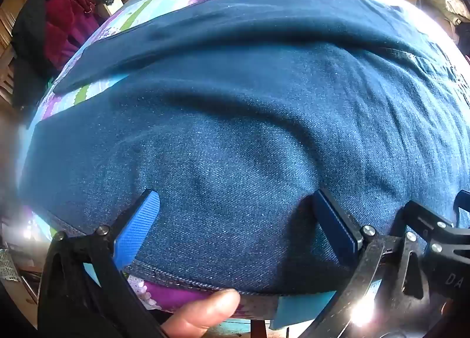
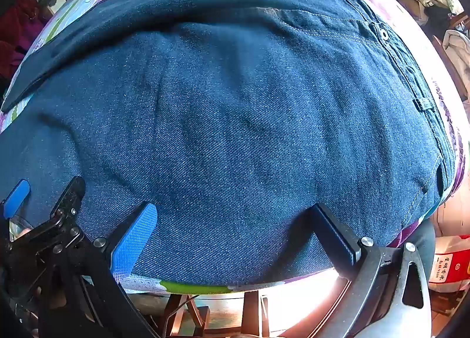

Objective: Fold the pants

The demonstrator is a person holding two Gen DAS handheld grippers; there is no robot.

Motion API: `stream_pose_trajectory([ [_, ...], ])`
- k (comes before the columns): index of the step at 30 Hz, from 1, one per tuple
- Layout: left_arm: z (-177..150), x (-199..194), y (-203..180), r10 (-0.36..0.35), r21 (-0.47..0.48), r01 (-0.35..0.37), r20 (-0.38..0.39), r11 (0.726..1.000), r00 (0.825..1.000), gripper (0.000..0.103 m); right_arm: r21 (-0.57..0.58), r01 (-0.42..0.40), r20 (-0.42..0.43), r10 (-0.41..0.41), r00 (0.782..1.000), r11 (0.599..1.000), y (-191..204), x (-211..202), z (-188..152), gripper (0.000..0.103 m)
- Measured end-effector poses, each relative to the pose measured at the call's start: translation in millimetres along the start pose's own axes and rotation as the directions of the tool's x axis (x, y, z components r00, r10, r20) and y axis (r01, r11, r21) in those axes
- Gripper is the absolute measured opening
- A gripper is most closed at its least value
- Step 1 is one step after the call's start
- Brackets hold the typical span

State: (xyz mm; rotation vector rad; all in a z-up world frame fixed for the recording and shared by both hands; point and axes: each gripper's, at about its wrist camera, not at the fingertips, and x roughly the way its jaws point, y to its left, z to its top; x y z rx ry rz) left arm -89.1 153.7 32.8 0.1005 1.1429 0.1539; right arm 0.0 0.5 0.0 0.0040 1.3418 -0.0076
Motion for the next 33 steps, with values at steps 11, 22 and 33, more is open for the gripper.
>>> stream_pose_trajectory([
  [11, 1.8, -1.8, -0.4, 0.008, -0.002, -0.008, 0.001, 1.0, 1.0, 0.103, 0.002, -0.017, 0.0, 0.017, 1.0, 1.0, -0.8, 0.0, -0.1, 0.103],
  [22, -1.2, -1.1, -3.7, 0.011, -0.007, -0.011, 0.0, 1.0, 1.0, 0.103, 0.002, -0.016, 0.0, 0.016, 1.0, 1.0, -0.8, 0.0, 0.0, 0.103],
  [33, 0.2, -0.3, 0.9, 0.003, -0.016, -0.003, -0.006, 1.0, 1.0, 0.103, 0.0, -0.015, 0.0, 0.015, 1.0, 1.0, -1.0, 0.0, 0.0, 0.103],
])
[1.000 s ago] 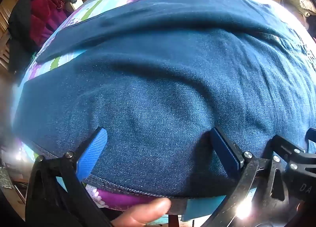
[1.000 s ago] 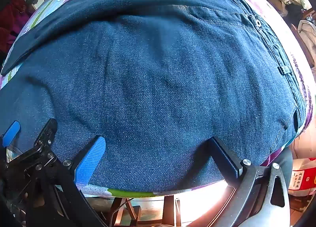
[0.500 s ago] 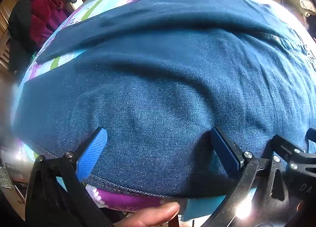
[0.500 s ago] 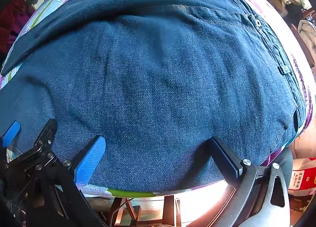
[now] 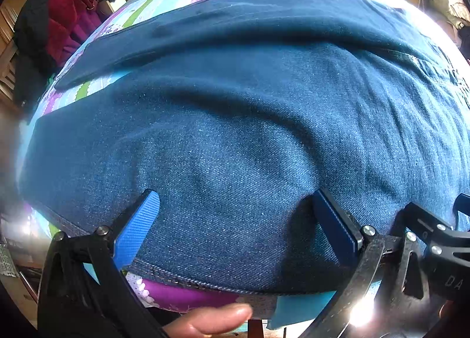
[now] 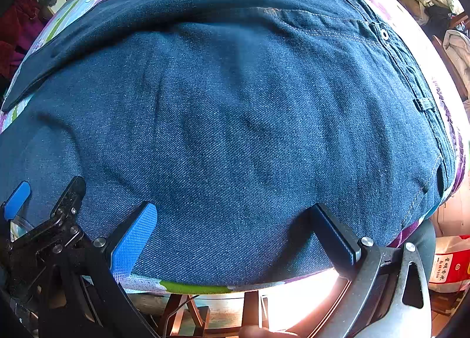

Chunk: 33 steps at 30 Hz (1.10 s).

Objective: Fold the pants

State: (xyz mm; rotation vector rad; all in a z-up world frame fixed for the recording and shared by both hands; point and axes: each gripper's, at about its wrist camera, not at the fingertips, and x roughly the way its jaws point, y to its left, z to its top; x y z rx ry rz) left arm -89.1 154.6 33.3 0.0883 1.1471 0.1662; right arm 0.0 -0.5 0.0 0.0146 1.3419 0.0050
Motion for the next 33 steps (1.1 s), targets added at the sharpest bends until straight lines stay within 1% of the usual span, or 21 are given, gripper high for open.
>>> stream_pose_trajectory([
  [33, -1.7, -2.5, -0.9, 0.004, 0.009, -0.004, 0.01, 1.0, 1.0, 0.103, -0.001, -0.001, 0.005, 0.001, 1.0, 1.0, 2.5, 1.1, -0.6, 0.103],
])
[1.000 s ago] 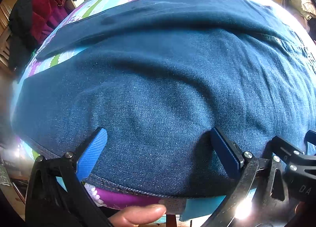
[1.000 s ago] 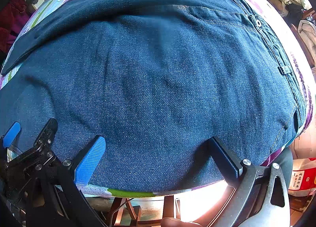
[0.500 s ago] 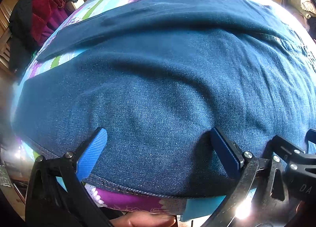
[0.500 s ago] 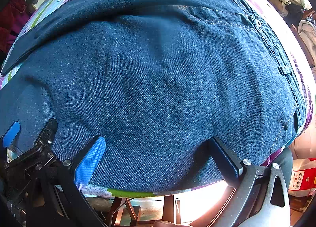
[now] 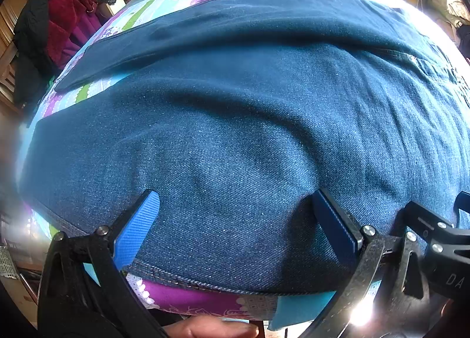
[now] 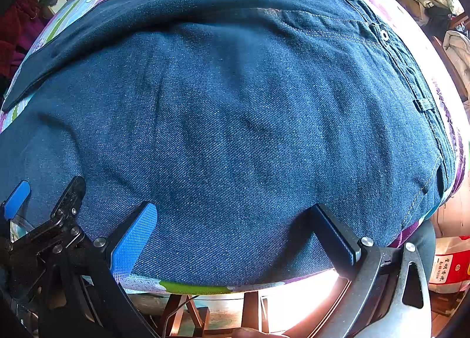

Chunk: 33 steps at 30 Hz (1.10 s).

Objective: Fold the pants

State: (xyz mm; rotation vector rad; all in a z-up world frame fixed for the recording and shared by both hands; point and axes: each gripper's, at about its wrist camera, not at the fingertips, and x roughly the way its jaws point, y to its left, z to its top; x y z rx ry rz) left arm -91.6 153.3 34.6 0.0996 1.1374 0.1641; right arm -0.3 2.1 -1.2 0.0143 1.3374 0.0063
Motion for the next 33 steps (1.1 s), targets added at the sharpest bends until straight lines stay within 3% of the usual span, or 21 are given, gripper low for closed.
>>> stream_pose_trajectory([
  [11, 0, -1, -1, 0.012, -0.001, -0.012, -0.001, 1.0, 1.0, 0.103, -0.017, -0.005, 0.04, 0.006, 0.999, 1.0, 0, -4, -8, 0.103],
  [33, 1, -1, -3, 0.014, -0.002, -0.014, -0.002, 1.0, 1.0, 0.103, -0.018, -0.005, 0.041, 0.006, 0.999, 1.0, 0, -5, -10, 0.103],
])
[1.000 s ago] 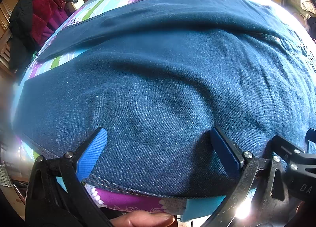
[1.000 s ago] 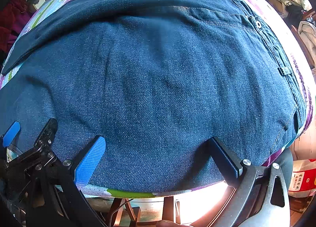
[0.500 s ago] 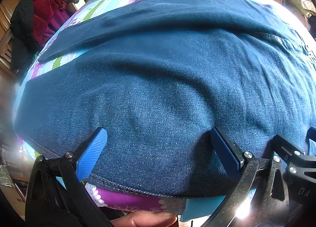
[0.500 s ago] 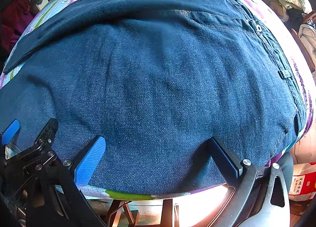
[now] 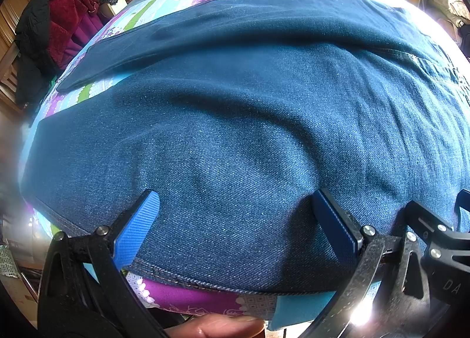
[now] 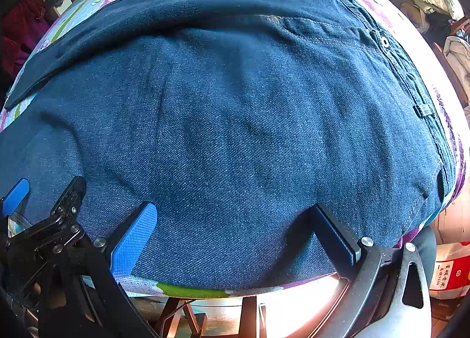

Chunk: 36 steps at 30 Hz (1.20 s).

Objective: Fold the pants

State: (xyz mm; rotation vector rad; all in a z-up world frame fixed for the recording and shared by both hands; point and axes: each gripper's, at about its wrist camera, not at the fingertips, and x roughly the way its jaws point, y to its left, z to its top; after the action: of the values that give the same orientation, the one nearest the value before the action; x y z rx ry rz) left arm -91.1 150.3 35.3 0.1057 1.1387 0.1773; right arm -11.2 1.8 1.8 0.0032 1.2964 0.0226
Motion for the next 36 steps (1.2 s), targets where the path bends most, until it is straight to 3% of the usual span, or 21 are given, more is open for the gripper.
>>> stream_pose_trajectory([
  [10, 3, 6, 8, -0.059, -0.071, 0.056, -0.049, 0.996, 0.997, 0.103, -0.001, 0.0, 0.007, 0.0, 1.0, 1.0, -1, -2, -2, 0.103],
  [20, 2, 7, 9, -0.064, -0.072, 0.061, -0.044, 0.996, 0.997, 0.103, -0.001, 0.0, 0.008, 0.0, 1.0, 1.0, -1, -3, -2, 0.103],
  [31, 2, 11, 19, -0.136, -0.094, 0.132, -0.039, 0.987, 0.99, 0.103, -0.001, 0.0, 0.012, 0.0, 1.0, 1.0, -2, -2, -2, 0.103],
  [36, -1, 10, 24, -0.158, -0.099, 0.157, 0.001, 0.983, 0.987, 0.103, -0.002, 0.0, 0.016, 0.0, 1.0, 1.0, -2, -3, -2, 0.103],
])
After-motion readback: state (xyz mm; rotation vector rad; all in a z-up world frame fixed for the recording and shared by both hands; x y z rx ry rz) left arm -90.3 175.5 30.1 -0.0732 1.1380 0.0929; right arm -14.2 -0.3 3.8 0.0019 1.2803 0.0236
